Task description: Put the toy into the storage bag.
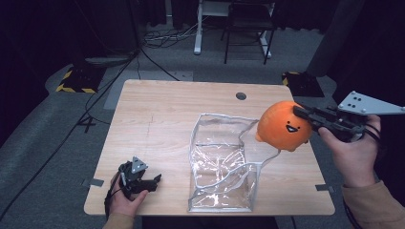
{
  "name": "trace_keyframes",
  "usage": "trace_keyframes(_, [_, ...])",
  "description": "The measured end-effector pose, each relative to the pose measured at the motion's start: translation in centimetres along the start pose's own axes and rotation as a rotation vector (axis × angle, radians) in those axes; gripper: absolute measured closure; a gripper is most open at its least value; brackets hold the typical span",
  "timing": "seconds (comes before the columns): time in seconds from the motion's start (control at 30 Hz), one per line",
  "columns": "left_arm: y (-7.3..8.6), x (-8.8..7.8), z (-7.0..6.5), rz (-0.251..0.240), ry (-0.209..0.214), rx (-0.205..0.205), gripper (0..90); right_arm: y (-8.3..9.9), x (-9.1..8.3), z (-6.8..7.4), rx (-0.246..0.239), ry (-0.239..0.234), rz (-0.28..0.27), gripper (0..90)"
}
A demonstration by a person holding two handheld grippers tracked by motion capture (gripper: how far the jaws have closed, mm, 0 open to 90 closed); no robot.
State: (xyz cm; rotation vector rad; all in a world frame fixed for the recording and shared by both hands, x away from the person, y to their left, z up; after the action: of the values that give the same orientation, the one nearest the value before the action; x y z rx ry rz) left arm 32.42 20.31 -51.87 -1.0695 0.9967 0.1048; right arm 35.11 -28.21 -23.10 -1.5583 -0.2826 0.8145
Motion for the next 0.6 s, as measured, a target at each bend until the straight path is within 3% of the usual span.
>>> trace_keyframes(0.6, [0.0,0.0,0.0,0.000,-0.002,0.001,18.5,-1.5,4.9,3.9,-0.035,-0.119,0.035,79.6])
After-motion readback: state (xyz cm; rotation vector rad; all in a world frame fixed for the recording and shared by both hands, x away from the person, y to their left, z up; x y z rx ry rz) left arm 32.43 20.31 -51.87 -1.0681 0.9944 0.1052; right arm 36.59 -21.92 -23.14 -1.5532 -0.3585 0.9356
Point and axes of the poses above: each handheld gripper's, and its own axes: x roughly forward along the jaws, y roughly out of its underside, z roughly to its left, the point moved 2 cm from there along x, roughly forward along the jaws, and after that the axes turned 12 degrees about x, right-handed, at the moved point
